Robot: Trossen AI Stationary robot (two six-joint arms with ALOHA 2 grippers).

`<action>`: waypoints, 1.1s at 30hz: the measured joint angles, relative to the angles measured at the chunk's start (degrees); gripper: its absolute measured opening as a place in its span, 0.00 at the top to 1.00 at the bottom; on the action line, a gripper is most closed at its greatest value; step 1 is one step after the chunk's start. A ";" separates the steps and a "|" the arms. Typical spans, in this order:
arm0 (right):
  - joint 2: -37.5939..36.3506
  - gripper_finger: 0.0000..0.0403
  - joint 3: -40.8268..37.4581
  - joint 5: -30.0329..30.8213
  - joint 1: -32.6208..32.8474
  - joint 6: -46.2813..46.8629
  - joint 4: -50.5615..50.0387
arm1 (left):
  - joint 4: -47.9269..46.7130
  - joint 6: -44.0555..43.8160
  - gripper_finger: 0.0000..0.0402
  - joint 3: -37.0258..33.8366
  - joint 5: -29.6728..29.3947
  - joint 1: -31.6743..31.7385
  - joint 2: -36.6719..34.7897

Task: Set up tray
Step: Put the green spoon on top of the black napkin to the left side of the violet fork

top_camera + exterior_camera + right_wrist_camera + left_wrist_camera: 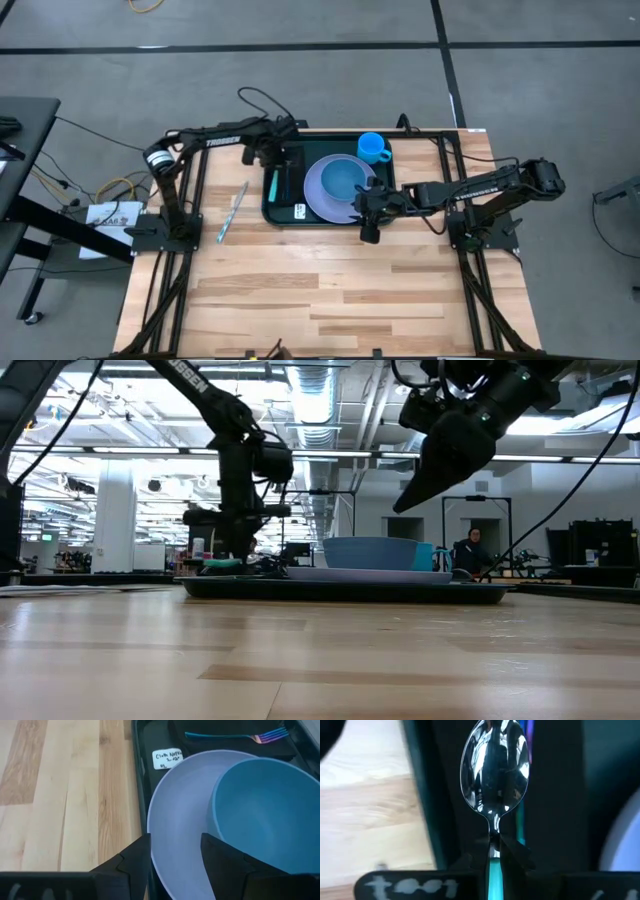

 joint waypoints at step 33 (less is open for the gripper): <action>0.00 0.59 0.00 0.01 0.00 0.46 -1.42 | 3.91 -4.23 0.97 0.83 -1.79 0.39 7.10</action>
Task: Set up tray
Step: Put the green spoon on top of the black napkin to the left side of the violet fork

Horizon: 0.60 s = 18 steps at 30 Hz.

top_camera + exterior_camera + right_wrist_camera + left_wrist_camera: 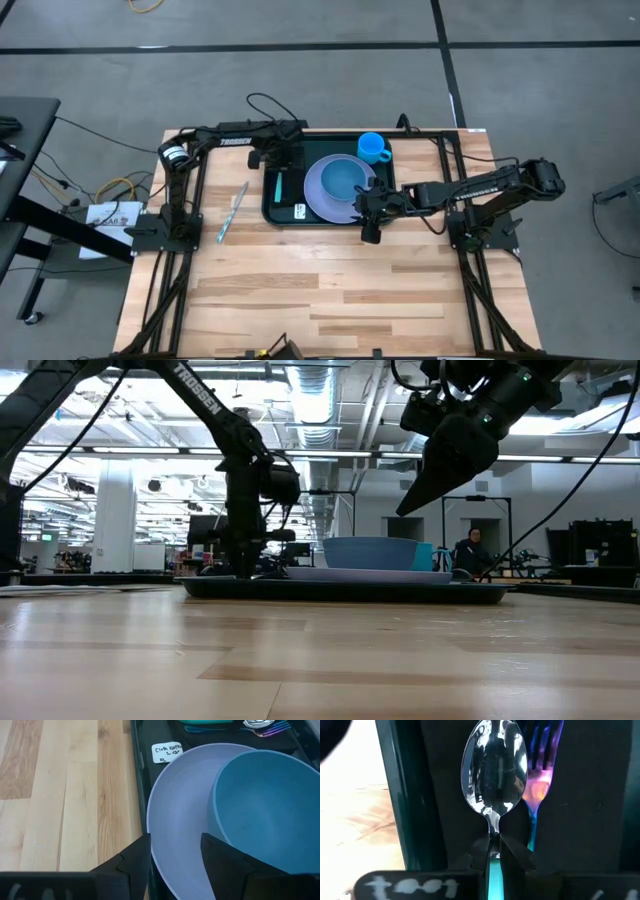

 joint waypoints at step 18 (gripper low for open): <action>0.00 0.59 0.00 -0.01 0.00 0.00 -0.24 | -0.09 -0.52 0.97 0.06 -1.89 0.31 0.22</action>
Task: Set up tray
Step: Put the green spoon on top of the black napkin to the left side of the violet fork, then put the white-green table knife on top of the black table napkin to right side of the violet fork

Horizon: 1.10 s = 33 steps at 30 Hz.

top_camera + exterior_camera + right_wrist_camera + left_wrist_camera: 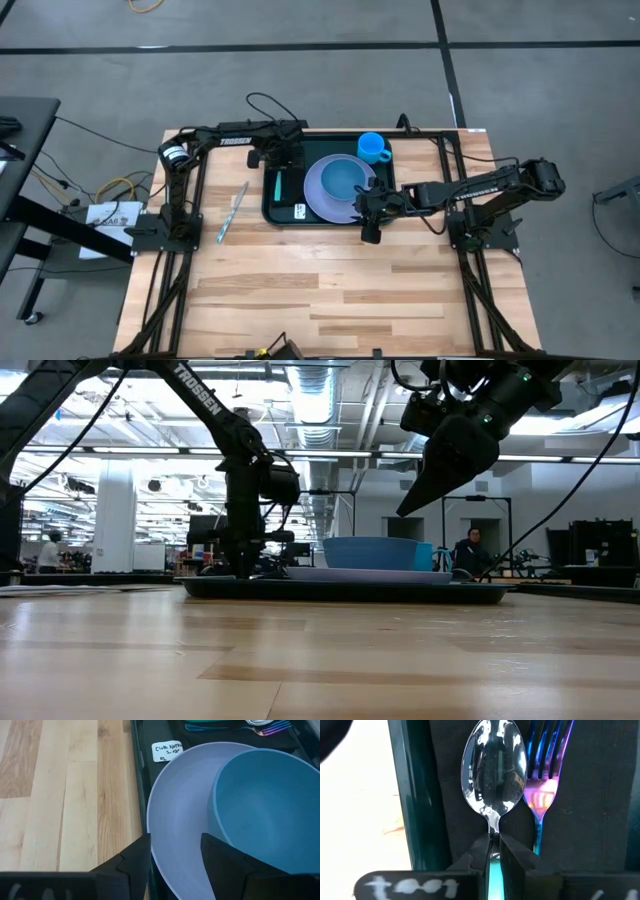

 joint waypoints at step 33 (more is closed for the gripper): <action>0.00 0.59 0.00 -0.01 0.00 0.00 0.02 | -7.67 6.08 0.75 2.38 1.64 0.00 0.24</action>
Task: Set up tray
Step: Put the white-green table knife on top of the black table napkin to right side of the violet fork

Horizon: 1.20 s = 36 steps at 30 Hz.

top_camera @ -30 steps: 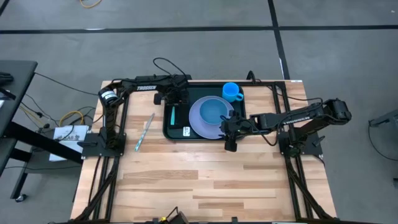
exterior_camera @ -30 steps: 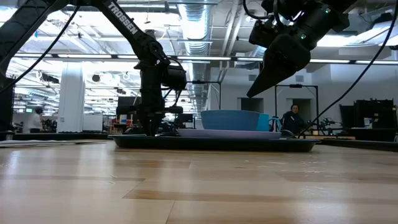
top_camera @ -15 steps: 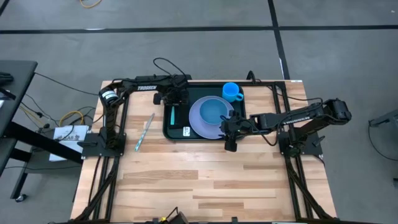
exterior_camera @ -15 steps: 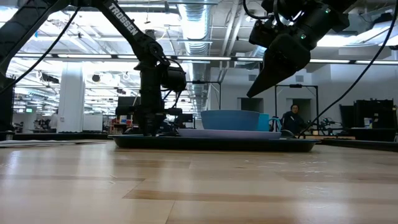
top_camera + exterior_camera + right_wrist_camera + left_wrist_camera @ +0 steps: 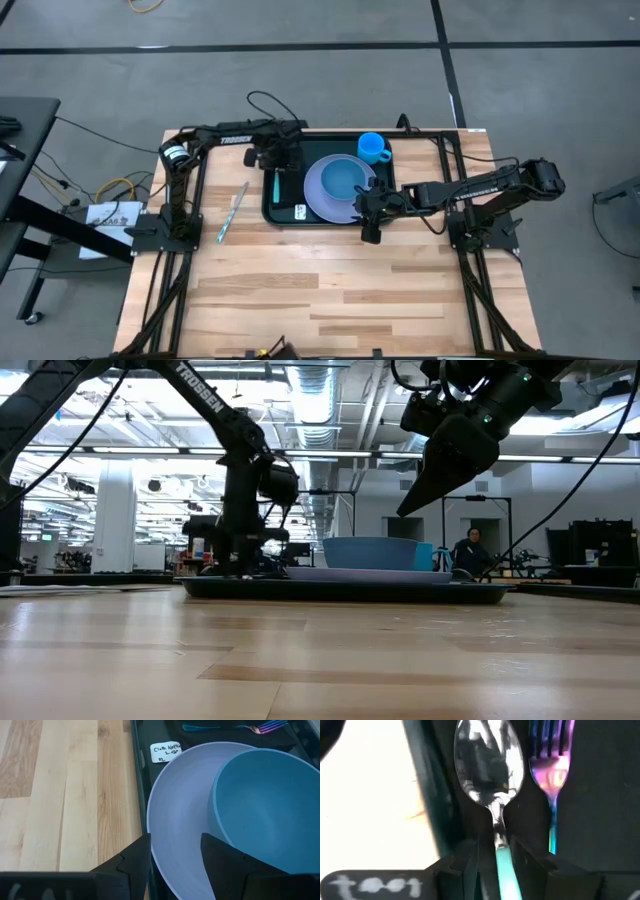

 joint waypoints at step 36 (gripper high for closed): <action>0.00 0.59 -0.02 0.01 2.41 2.62 -0.85 | -30.88 6.99 0.75 7.83 -15.11 -29.64 -31.73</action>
